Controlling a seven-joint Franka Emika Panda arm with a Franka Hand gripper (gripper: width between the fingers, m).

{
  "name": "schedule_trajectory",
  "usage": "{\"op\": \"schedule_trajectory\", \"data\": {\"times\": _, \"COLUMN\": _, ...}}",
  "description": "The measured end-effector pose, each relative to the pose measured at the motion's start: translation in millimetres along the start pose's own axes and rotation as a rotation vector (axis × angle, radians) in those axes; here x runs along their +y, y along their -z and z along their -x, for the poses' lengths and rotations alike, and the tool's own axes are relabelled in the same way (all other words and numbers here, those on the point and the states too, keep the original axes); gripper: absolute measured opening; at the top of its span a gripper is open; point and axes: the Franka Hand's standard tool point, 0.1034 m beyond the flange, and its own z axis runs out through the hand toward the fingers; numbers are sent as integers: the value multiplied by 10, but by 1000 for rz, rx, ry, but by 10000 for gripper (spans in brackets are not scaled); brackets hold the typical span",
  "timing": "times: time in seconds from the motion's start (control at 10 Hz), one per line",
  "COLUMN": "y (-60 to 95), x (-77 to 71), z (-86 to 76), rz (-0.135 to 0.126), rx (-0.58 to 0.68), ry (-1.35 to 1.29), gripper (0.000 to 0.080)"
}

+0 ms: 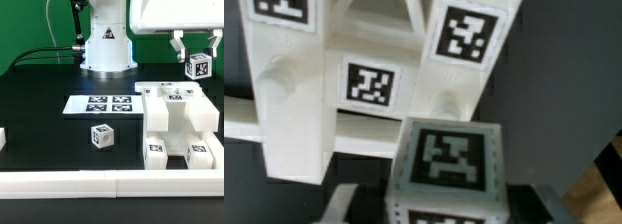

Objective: Assemble chair

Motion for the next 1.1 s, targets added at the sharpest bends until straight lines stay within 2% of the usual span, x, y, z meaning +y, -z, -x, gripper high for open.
{"op": "schedule_trajectory", "data": {"times": 0.2, "y": -49, "x": 38, "z": -4, "rz": 21, "rx": 17, "ry": 72, "gripper": 281}}
{"op": "schedule_trajectory", "data": {"times": 0.4, "y": -39, "x": -29, "z": -12, "rz": 12, "rx": 34, "ry": 70, "gripper": 281}}
{"op": "schedule_trajectory", "data": {"times": 0.8, "y": -75, "x": -32, "z": -10, "rz": 12, "rx": 34, "ry": 98, "gripper": 281}}
{"op": "schedule_trajectory", "data": {"times": 1.0, "y": -122, "x": 37, "z": -3, "rz": 22, "rx": 29, "ry": 150, "gripper": 281}}
{"op": "schedule_trajectory", "data": {"times": 1.1, "y": -136, "x": -31, "z": -3, "rz": 17, "rx": 38, "ry": 155, "gripper": 281}}
